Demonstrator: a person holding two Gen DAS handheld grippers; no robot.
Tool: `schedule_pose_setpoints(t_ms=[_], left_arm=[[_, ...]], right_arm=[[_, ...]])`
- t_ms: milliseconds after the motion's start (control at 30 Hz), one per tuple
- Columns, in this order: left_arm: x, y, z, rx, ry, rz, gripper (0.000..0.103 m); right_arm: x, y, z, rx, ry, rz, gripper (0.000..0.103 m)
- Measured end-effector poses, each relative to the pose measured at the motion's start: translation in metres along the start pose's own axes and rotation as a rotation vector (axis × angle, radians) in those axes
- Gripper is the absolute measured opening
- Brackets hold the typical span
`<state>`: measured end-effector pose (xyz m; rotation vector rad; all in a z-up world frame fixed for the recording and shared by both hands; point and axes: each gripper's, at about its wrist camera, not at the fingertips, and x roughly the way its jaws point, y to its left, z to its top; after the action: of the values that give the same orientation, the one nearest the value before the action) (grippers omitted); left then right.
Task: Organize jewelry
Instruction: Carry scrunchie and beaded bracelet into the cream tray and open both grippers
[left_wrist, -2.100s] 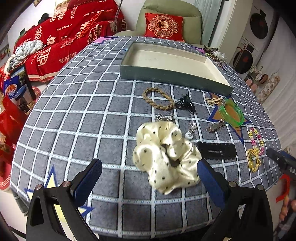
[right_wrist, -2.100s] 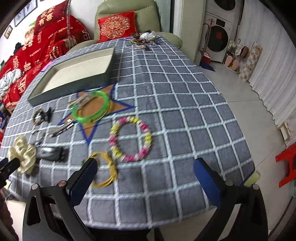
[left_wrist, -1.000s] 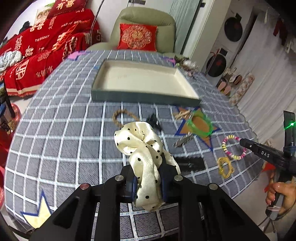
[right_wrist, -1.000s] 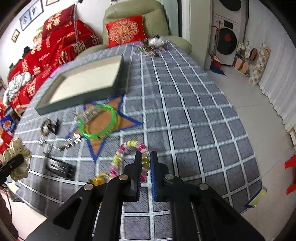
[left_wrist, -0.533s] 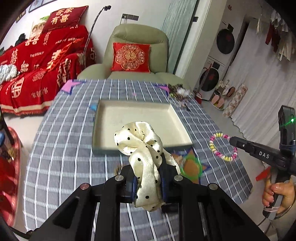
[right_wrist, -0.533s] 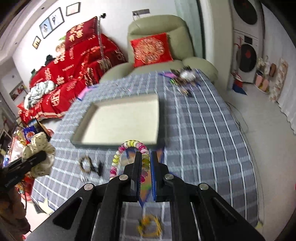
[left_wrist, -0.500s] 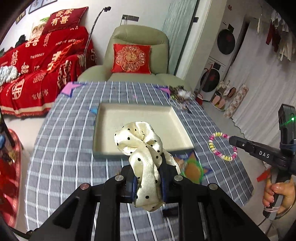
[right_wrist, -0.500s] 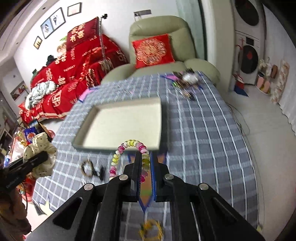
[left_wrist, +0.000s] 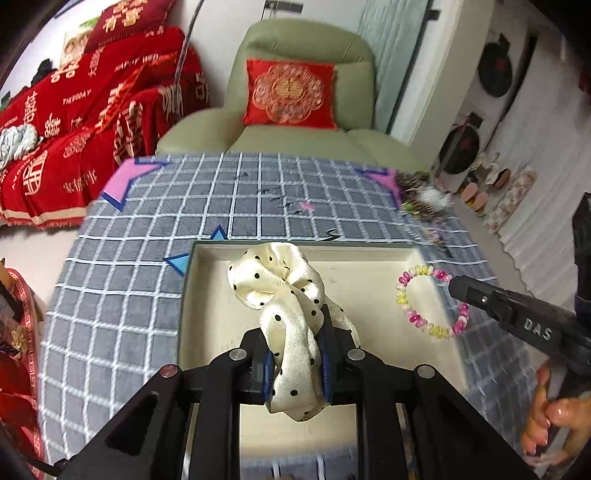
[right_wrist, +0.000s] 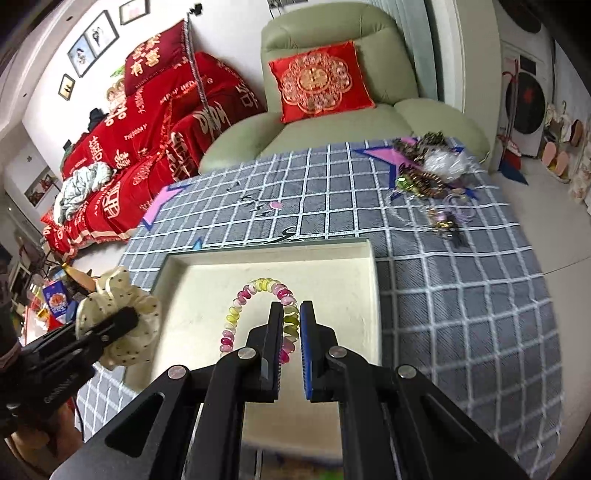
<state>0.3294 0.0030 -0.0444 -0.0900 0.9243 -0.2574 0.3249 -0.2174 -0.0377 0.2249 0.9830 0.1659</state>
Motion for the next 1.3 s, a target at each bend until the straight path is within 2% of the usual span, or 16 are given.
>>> schedule_pose_setpoints(t_ms=[233, 467, 500, 533, 567, 633, 667, 733, 800, 867, 900, 933, 967, 1067, 1167, 1300], left_arm=[[0.058, -0.008, 0.007, 0.061, 0.068, 0.072, 0.028], [0.084, -0.01, 0.002, 0.104, 0.108, 0.15, 0.028], [0.087, -0.011, 0.001, 0.114, 0.115, 0.167, 0.031], [0.089, -0.012, 0.001, 0.121, 0.117, 0.181, 0.041], [0.091, -0.012, 0.0, 0.129, 0.115, 0.199, 0.057], [0.091, -0.013, -0.001, 0.147, 0.098, 0.244, 0.067], [0.09, -0.015, -0.001, 0.157, 0.095, 0.256, 0.067], [0.091, -0.018, -0.002, 0.169, 0.099, 0.264, 0.067], [0.089, -0.018, -0.001, 0.175, 0.098, 0.266, 0.067], [0.085, -0.02, 0.0, 0.174, 0.095, 0.266, 0.067], [0.082, -0.021, 0.001, 0.175, 0.088, 0.269, 0.067], [0.08, -0.021, 0.001, 0.175, 0.085, 0.272, 0.082], [0.076, -0.021, 0.002, 0.169, 0.076, 0.276, 0.103], [0.062, -0.023, 0.002, 0.167, 0.041, 0.277, 0.103], [0.049, -0.022, -0.001, 0.158, 0.039, 0.265, 0.103], [0.014, -0.024, -0.016, 0.16, -0.002, 0.245, 0.103]], right_arm=[[0.065, -0.014, 0.007, 0.032, 0.055, -0.008, 0.009], [0.097, -0.016, 0.0, 0.014, 0.094, -0.048, 0.009], [0.099, -0.017, -0.001, 0.013, 0.099, -0.056, 0.01], [0.102, -0.017, -0.002, 0.012, 0.106, -0.062, 0.01], [0.103, -0.018, -0.004, 0.011, 0.105, -0.063, 0.01], [0.103, -0.016, -0.006, -0.005, 0.096, -0.071, 0.01], [0.103, -0.015, -0.006, -0.019, 0.099, -0.079, 0.01], [0.102, -0.011, -0.006, -0.032, 0.107, -0.08, 0.017], [0.1, -0.01, -0.004, -0.019, 0.112, -0.064, 0.044], [0.094, -0.008, -0.002, -0.005, 0.1, -0.046, 0.057], [0.09, -0.007, -0.001, -0.003, 0.087, -0.049, 0.059], [0.085, -0.007, 0.001, -0.002, 0.075, -0.044, 0.059], [0.079, -0.007, 0.002, 0.005, 0.064, -0.038, 0.06], [0.06, -0.012, 0.004, 0.045, 0.033, -0.023, 0.07], [0.043, -0.015, 0.004, 0.063, 0.016, -0.019, 0.072], [0.016, -0.018, -0.008, 0.078, -0.002, 0.007, 0.082]])
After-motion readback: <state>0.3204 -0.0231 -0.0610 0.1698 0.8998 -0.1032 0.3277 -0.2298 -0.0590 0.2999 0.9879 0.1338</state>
